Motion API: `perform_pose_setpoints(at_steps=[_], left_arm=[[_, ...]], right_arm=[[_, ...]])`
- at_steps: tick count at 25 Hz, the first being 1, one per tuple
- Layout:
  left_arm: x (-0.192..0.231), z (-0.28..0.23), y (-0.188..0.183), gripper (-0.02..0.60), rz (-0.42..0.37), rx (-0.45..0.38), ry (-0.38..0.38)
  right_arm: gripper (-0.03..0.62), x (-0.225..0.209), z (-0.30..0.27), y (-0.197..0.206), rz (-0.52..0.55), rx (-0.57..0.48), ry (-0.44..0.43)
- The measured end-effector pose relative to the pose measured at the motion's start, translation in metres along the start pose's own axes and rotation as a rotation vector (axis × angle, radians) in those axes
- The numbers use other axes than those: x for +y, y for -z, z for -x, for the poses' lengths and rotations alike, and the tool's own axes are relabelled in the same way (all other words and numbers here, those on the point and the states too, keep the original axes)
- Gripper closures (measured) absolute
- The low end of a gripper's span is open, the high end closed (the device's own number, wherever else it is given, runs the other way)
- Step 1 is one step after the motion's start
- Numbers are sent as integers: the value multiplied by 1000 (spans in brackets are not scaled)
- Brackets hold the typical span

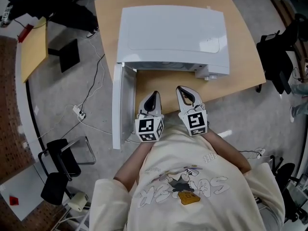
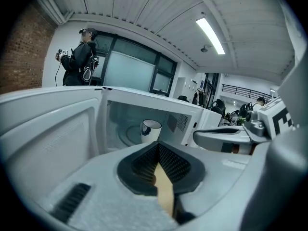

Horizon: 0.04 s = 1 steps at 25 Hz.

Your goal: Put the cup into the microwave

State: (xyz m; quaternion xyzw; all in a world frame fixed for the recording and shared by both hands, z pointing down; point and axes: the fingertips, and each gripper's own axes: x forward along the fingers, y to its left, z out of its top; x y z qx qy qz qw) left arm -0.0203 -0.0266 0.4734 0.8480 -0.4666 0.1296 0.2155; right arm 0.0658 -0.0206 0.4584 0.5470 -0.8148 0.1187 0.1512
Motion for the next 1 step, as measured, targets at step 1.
perform_pose_setpoints(at_steps=[1], left_arm=[[-3,-2,-1,580,-2,-3,3]], right_arm=[[588,-2,1,1,6,4,-4]])
